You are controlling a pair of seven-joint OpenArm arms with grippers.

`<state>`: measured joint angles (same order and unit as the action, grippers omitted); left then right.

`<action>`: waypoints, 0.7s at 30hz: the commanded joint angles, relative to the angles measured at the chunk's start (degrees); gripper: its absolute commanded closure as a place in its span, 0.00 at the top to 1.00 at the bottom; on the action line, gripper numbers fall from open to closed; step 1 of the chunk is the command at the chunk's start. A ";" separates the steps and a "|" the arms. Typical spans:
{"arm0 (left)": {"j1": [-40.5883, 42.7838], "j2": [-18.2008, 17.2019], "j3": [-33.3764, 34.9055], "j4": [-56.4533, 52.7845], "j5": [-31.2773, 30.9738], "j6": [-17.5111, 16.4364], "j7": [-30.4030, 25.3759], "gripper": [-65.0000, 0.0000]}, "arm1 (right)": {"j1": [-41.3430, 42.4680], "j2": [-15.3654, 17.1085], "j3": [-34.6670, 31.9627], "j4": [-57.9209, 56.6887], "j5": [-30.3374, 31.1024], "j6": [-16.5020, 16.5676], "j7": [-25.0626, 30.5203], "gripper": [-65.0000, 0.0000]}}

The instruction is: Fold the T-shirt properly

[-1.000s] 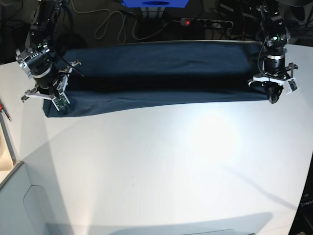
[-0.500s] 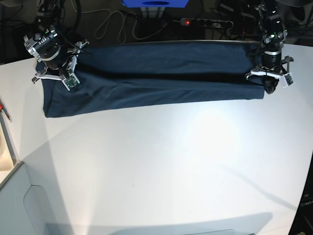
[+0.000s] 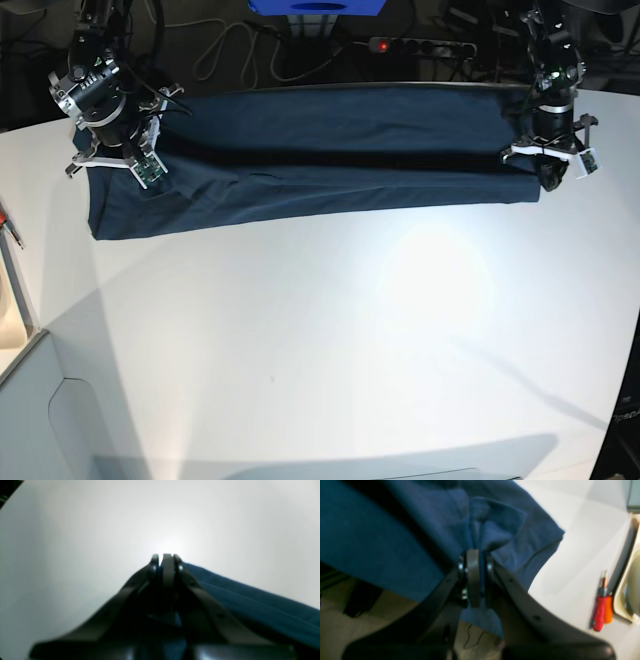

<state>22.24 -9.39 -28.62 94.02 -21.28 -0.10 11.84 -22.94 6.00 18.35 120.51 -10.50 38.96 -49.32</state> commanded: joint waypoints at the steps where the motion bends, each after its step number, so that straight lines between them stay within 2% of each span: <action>1: -0.13 -0.68 -0.26 0.27 -0.13 0.14 -1.42 0.00 | -0.75 0.46 0.07 1.03 0.08 1.04 0.75 0.00; 7: -0.92 -0.68 -0.26 -2.90 -0.13 0.14 -1.51 0.00 | -1.28 0.20 0.33 0.77 0.00 1.04 0.75 0.00; 13: -0.57 -0.68 -0.26 -2.19 -0.13 0.14 -1.42 0.00 | -1.28 0.20 2.88 0.06 0.00 1.04 0.75 0.00; 21: 0.40 -0.06 -0.17 -2.28 -0.57 0.14 -1.42 0.00 | -1.28 0.20 2.79 -0.02 -0.09 1.04 0.66 0.01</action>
<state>22.55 -8.99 -28.62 90.74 -21.69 -0.14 11.86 -24.18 5.78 20.95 119.57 -10.48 38.96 -49.12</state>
